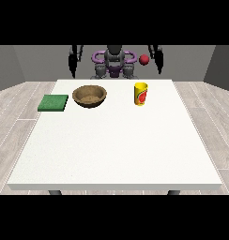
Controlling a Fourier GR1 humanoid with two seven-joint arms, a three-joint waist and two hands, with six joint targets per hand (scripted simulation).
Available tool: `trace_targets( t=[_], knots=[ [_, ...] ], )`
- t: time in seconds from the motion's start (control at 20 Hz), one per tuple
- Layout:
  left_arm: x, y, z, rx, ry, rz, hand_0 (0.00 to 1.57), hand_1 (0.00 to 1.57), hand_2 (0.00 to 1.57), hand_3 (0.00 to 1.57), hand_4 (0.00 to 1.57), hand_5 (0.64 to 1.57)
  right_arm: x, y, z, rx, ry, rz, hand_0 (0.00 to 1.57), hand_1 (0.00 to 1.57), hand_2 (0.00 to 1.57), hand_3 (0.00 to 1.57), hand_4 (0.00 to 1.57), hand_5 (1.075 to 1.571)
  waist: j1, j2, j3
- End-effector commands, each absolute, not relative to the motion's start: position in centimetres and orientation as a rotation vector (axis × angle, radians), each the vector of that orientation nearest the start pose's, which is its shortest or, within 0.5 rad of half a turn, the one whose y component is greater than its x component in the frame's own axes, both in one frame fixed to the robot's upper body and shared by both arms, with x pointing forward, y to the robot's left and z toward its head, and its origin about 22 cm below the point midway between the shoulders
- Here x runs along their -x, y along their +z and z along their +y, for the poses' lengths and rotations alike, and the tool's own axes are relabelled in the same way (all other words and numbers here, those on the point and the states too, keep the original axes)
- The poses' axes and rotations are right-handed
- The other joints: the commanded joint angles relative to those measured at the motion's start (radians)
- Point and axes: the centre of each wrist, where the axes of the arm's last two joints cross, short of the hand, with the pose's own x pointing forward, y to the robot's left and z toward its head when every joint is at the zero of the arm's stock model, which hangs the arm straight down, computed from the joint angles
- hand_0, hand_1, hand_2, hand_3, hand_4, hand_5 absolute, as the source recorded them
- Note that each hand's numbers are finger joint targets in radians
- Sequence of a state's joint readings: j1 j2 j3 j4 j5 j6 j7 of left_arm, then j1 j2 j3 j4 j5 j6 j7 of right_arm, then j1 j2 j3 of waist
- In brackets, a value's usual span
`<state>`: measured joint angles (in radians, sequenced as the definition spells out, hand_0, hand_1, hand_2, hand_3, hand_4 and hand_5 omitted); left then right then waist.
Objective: Pick the cup and pour the ball into the bowl, then pick the bowl and place it on the pad
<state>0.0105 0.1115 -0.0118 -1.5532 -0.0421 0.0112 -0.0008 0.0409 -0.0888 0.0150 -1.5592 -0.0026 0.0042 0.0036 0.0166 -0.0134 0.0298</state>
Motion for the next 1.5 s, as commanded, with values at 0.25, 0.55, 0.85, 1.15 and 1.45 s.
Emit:
trace_targets(
  t=[0.25,0.55,0.85,1.15,1.45],
  knots=[
    [-24.2,3.1,26.3,-0.141,-0.125,-1.559,0.0,0.0,0.0,0.0,0.66,1.566,-23.5,2.5,-25.9,0.099,0.095,-1.538,0.0,0.0,0.0,0.0,0.87,1.533,0.004,-0.271,-0.0297],
    [-22.2,4.9,23.0,0.076,0.118,-1.351,0.0,0.0,0.0,0.0,0.64,1.564,-21.6,6.0,-25.3,-0.001,-0.088,-1.342,0.0,0.0,0.0,0.0,0.86,1.532,-0.043,-0.42,-0.0302],
    [-24.6,11.1,21.3,0.063,0.095,-1.553,0.0,0.0,0.0,0.0,0.56,1.555,-21.9,10.5,-26.3,0.008,-0.076,-1.549,0.0,0.0,0.0,0.0,0.76,1.548,-0.057,-0.194,-0.0296],
    [-26.9,10.0,21.4,-0.026,0.033,-1.76,0.0,0.0,0.0,0.0,0.58,1.544,-23.5,8.2,-24.9,-0.005,-0.078,-1.713,0.0,0.0,0.0,0.0,0.73,1.55,-0.067,0.036,-0.0292],
    [-27.6,6.1,22.0,-0.06,-0.018,-1.917,0.0,0.0,0.0,0.0,0.55,1.487,-25.5,8.5,-26.5,-0.037,-0.083,-1.875,0.0,0.0,0.0,0.0,0.69,1.543,-0.078,0.231,-0.0294]
  ],
)
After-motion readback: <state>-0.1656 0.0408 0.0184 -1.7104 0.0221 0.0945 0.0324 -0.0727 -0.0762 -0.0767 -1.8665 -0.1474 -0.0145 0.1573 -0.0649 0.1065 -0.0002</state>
